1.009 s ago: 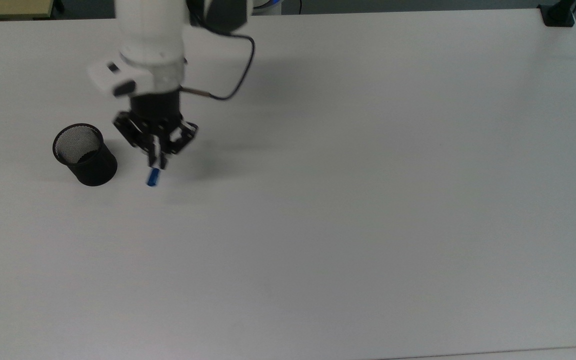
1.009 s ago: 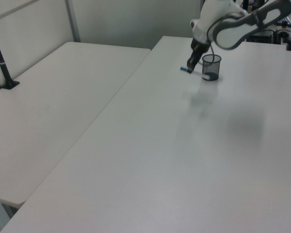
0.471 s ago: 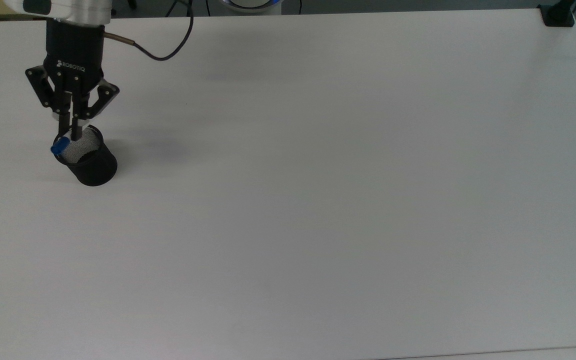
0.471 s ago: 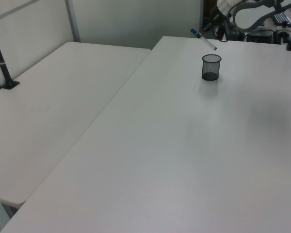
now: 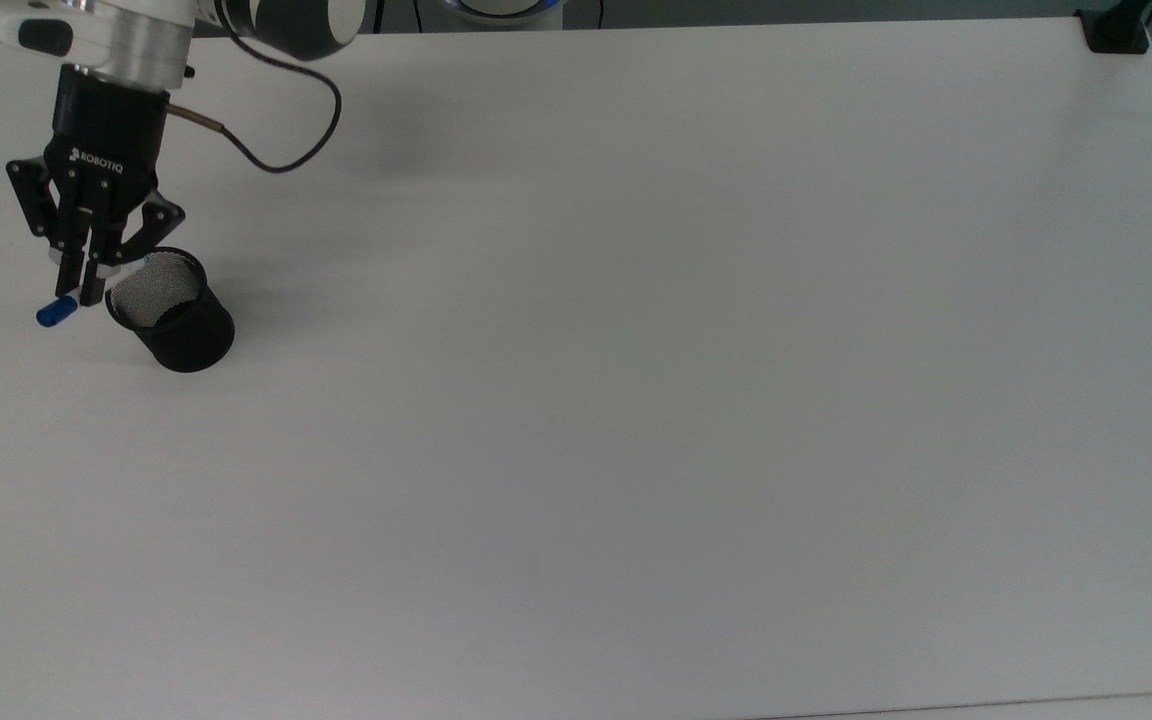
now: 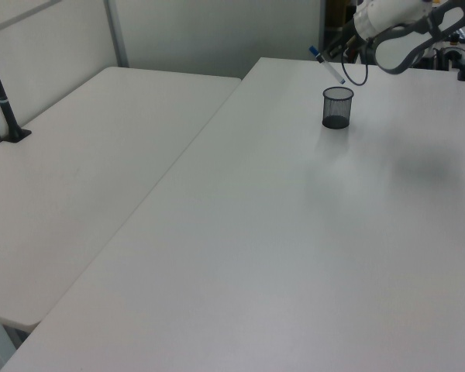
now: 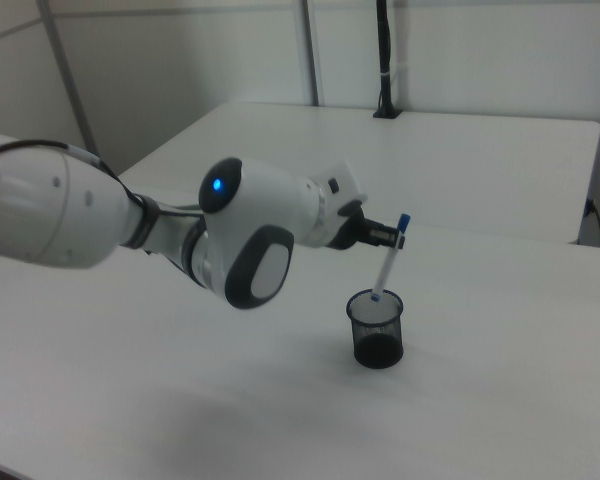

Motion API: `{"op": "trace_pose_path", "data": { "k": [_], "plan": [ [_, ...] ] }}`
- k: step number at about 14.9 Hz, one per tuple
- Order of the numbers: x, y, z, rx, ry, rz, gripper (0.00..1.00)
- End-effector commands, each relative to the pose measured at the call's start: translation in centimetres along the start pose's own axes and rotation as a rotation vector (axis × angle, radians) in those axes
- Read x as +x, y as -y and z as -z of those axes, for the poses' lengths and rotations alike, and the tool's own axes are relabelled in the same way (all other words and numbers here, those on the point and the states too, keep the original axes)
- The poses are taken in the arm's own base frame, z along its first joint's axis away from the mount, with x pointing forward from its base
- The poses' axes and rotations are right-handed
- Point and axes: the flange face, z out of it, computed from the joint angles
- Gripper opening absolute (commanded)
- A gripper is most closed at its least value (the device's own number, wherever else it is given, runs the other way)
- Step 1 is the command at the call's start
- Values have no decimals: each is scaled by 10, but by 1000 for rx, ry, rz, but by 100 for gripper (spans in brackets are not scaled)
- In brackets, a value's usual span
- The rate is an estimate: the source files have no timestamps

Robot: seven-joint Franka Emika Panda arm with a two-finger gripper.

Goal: Insert the marker

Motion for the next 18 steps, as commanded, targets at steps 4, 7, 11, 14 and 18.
{"op": "trace_pose_path", "data": {
  "k": [4,7,11,14,18],
  "plan": [
    [-43,10,-26,4,-29,41,2],
    [-49,11,-24,7,-19,41,20],
    [-33,9,-10,2,-46,-2,89],
    [-21,9,0,1,-66,-9,100],
    [9,10,28,20,34,1,100]
  ]
}}
